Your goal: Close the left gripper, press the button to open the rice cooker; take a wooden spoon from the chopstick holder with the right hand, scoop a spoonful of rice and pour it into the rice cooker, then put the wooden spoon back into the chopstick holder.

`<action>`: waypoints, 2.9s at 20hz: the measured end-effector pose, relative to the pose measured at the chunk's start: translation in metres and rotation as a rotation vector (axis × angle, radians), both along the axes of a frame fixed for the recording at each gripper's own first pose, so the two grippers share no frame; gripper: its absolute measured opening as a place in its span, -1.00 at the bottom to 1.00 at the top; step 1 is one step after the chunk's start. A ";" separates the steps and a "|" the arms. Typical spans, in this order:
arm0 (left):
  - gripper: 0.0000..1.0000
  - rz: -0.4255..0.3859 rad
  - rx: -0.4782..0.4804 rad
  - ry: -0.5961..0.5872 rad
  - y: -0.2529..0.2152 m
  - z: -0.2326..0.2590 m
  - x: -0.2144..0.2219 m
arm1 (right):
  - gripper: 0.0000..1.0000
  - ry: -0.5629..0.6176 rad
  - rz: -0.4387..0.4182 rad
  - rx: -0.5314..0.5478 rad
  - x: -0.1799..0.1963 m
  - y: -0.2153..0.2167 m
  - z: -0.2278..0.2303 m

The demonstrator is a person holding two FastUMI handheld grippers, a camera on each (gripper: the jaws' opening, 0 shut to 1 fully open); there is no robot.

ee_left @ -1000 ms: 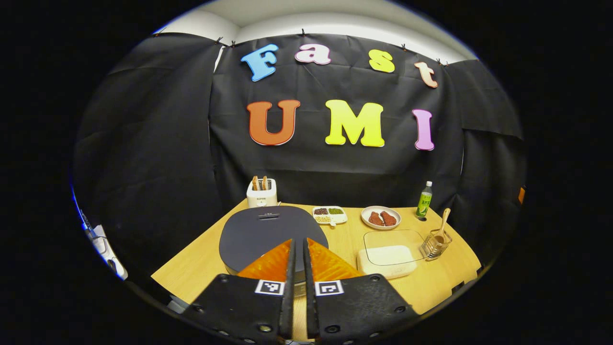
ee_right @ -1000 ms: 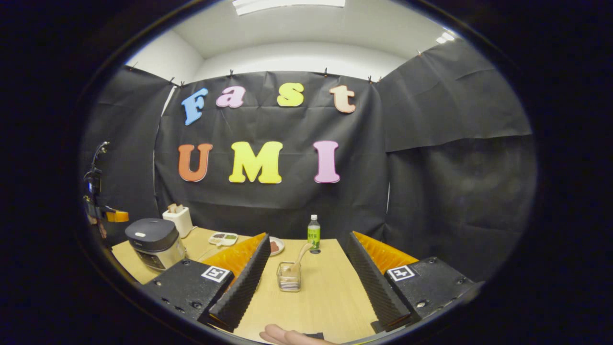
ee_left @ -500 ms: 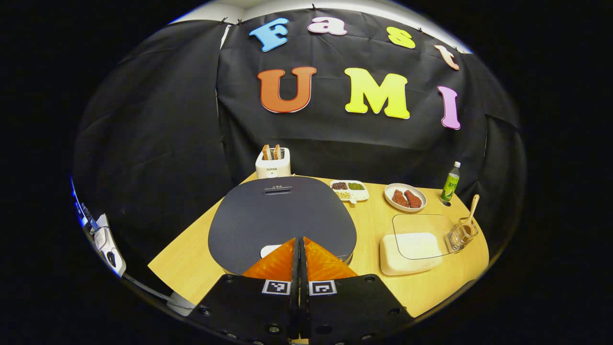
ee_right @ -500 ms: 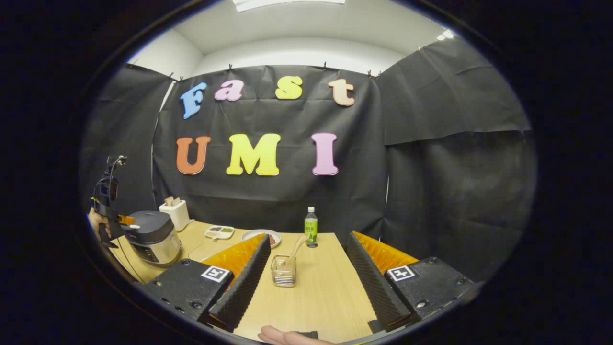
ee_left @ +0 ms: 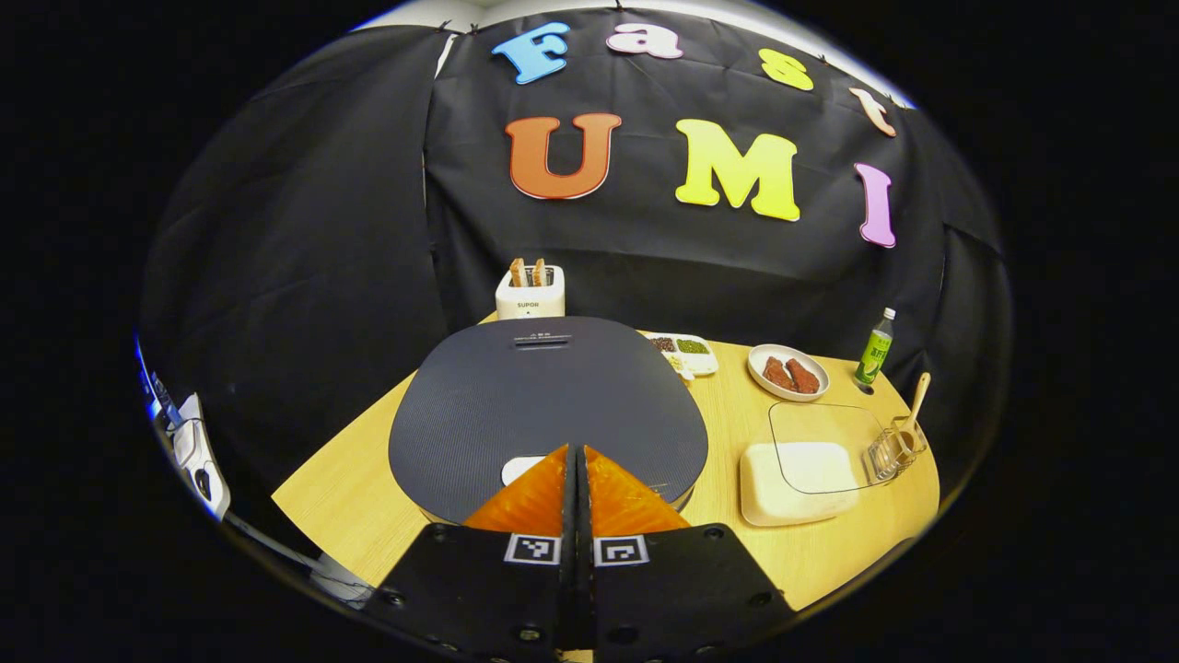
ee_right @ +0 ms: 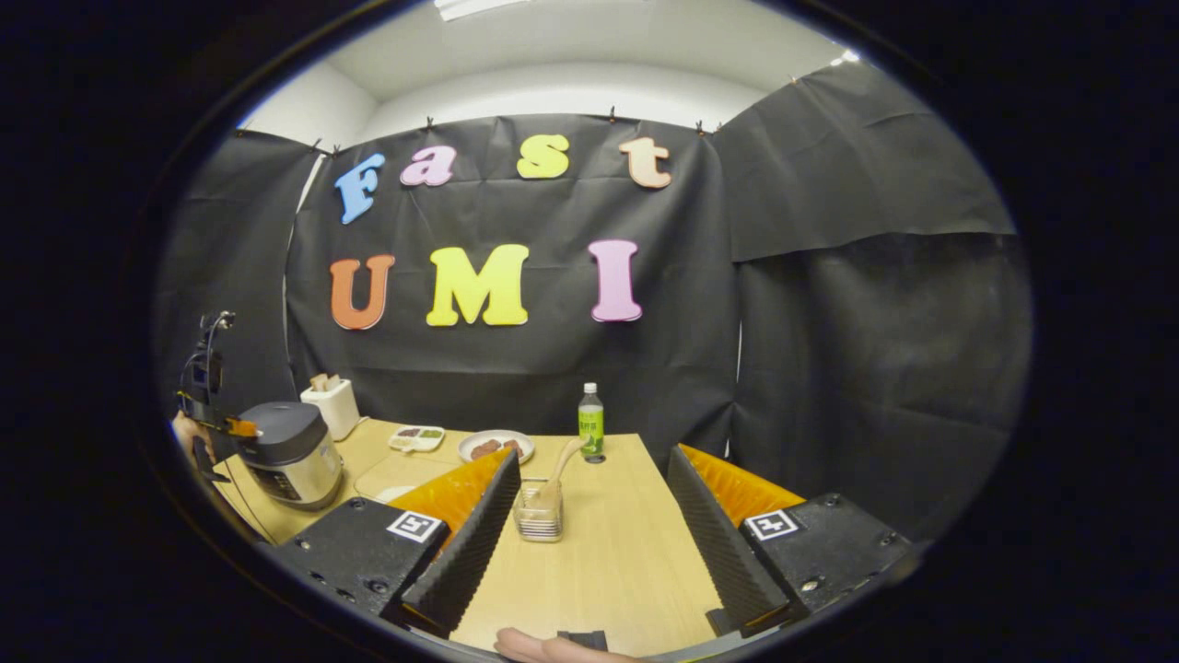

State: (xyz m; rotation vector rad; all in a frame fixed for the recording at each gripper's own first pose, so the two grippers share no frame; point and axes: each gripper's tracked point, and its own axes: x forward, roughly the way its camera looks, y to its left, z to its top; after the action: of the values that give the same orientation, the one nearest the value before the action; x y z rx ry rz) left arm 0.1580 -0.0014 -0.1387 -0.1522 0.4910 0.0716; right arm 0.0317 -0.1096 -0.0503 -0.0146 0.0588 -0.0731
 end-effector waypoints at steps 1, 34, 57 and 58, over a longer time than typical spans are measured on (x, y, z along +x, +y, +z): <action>-1.00 0.001 -0.005 -0.001 -0.001 -0.001 0.001 | 1.00 -0.002 0.000 0.000 -0.001 0.000 0.000; 0.88 -0.161 0.058 -0.503 -0.078 0.151 -0.189 | 1.00 0.137 0.022 0.054 0.270 0.019 -0.125; 0.88 -0.097 0.043 -0.454 -0.031 0.097 -0.210 | -0.75 0.220 0.156 0.187 0.310 0.048 -0.151; 0.88 -0.095 0.043 -0.456 -0.028 0.097 -0.214 | -0.75 0.197 0.154 0.178 0.306 0.049 -0.140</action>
State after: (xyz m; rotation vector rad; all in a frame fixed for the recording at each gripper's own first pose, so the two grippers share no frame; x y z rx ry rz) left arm -0.0556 -0.0290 -0.0421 -0.0983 0.0407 -0.0454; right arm 0.3379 -0.0604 -0.1900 0.1518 0.2605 0.0883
